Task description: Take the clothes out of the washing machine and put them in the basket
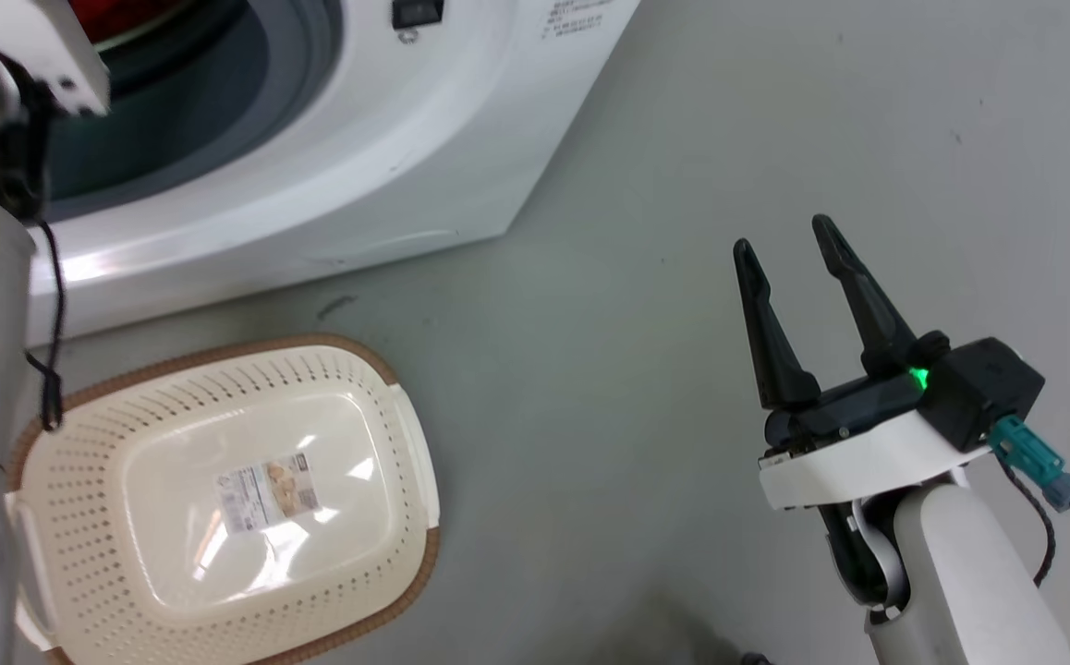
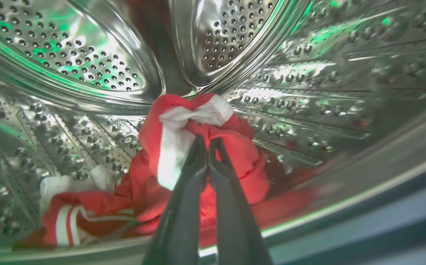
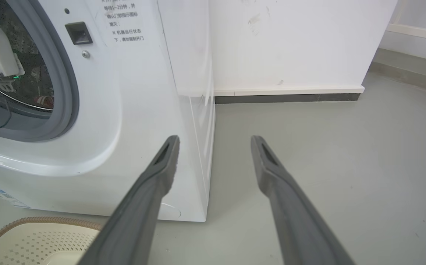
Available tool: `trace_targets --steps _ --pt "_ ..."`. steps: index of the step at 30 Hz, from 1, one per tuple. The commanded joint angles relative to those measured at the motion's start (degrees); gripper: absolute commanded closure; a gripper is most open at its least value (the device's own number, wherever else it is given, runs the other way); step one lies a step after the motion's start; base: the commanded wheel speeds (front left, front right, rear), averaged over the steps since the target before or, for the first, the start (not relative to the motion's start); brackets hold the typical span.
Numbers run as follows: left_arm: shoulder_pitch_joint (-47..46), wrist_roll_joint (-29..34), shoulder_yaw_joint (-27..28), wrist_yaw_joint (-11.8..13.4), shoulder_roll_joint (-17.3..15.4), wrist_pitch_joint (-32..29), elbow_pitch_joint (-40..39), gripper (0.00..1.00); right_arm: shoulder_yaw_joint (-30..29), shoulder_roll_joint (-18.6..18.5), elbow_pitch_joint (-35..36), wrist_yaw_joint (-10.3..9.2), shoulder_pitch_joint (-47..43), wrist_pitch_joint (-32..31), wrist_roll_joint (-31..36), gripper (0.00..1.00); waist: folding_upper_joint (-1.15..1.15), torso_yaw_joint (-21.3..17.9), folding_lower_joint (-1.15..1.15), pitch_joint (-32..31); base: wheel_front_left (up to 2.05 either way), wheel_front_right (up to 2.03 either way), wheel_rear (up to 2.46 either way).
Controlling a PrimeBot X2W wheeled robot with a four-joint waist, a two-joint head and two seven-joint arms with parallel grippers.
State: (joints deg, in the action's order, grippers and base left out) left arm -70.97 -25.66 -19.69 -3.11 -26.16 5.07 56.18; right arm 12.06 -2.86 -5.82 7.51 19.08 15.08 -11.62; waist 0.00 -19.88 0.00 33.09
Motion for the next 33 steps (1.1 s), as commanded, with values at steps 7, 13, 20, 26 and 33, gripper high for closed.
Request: trace_targets --steps 7,13,20,26,33 --pt "7.47 -2.28 0.76 -1.22 3.49 7.9 2.36 1.0 -0.38 -0.02 -0.97 -0.04 -3.4 0.13 1.8 0.0 0.0 3.84 0.0 -9.88 0.0 0.0 0.0" --pt "12.53 -3.96 1.93 -2.59 5.13 9.94 0.57 1.0 -0.76 -0.03 -2.12 -0.04 -5.55 -0.16 2.41 0.0 0.0 5.55 0.0 -15.1 0.0 0.0 0.0" --pt "20.87 -4.45 3.89 -3.3 6.05 10.22 -7.09 1.0 -1.87 -0.02 -2.5 -0.04 -8.42 -1.24 3.03 0.0 0.0 7.45 0.0 -21.26 0.0 0.0 0.0" --pt "29.14 -4.23 5.47 -3.37 6.5 10.23 -16.05 1.0 -2.66 -0.02 -1.85 -0.04 -11.1 -2.55 3.87 0.0 0.0 9.28 0.0 -26.05 0.0 0.0 0.0" --pt "38.94 -3.0 4.86 -1.08 6.55 10.18 -29.78 1.0 -4.17 -0.02 -0.63 -0.04 -14.33 -4.31 4.38 0.0 0.0 11.81 0.0 -30.41 0.0 0.0 0.0"
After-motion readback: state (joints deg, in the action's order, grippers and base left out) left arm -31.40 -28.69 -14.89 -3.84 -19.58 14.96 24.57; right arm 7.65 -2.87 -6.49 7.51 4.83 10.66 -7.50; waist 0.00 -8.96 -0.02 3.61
